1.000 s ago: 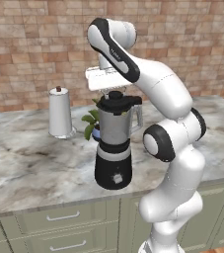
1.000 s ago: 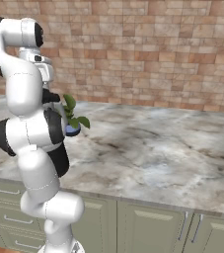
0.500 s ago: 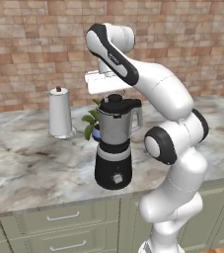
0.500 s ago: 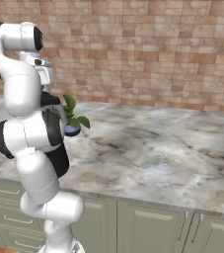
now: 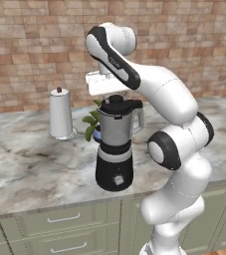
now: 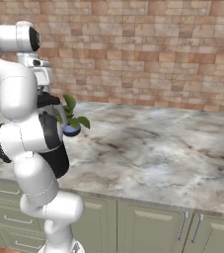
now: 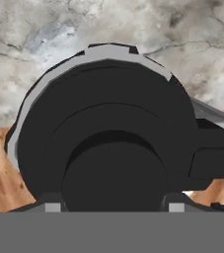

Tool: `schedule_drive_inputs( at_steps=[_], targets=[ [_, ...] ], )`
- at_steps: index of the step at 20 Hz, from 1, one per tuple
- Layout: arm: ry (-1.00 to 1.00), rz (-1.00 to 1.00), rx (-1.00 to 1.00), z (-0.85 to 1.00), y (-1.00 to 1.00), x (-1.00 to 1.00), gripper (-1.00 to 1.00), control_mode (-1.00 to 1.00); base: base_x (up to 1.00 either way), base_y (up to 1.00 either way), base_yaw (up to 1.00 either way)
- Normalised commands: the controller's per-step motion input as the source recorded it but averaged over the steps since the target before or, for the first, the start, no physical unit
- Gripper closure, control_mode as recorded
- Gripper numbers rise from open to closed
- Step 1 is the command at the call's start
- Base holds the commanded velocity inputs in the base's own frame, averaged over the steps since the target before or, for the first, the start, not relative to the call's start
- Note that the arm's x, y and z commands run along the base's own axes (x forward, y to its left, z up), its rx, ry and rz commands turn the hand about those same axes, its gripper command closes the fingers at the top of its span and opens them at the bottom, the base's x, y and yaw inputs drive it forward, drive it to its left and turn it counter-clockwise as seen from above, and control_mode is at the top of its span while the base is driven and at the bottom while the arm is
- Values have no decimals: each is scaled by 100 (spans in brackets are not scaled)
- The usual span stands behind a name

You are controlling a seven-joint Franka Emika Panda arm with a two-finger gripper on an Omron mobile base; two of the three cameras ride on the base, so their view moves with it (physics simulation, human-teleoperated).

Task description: Open the blender lid, put the banana in the blender, close the lid, and start the blender.

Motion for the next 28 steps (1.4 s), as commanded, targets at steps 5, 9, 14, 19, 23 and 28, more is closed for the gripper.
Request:
schedule_drive_inputs(
  at_steps=[5,9,14,19,23,28],
  targets=[
    [-12,0,0,-2,0,0,-100,-100,0,0,0],
    [-17,0,0,24,-3,0,-100,-100,0,0,0],
    [-16,0,0,42,-6,0,-100,-100,0,0,0],
    [-40,0,0,41,-4,-55,-100,-100,0,0,0],
    [-59,0,0,-17,0,-100,-100,-100,0,0,0],
    [-56,-9,0,-64,0,-100,-100,-100,0,0,0]
  ],
)
